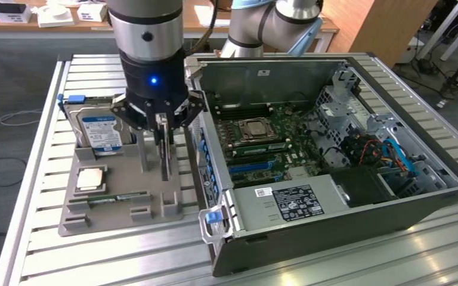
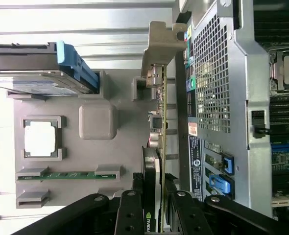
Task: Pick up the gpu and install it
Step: 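Pick up the gpu and move the gpu toward the slot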
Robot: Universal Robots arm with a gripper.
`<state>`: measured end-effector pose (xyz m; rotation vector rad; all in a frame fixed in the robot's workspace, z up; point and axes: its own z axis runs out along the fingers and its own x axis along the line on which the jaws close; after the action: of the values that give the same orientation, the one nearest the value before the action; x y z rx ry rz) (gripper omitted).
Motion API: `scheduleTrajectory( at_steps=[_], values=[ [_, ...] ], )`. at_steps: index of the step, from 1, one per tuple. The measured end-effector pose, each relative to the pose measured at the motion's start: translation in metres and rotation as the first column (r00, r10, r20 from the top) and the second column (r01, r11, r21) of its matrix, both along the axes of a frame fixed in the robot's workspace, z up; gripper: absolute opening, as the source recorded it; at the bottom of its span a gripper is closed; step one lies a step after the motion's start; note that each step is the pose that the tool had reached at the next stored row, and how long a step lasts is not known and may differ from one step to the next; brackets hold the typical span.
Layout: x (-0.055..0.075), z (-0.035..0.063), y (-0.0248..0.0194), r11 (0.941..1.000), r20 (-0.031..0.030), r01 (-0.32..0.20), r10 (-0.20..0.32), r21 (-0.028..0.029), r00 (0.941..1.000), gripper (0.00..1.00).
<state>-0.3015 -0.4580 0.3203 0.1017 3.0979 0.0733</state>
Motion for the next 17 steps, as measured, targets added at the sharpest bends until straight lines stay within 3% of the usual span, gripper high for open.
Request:
scheduleTrajectory(
  at_steps=[17],
  values=[
    [0.000, 0.0771, 0.0002, 1.0000, 0.0000, 0.000, 0.000, 0.0001, 1.0000, 0.27]
  ],
)
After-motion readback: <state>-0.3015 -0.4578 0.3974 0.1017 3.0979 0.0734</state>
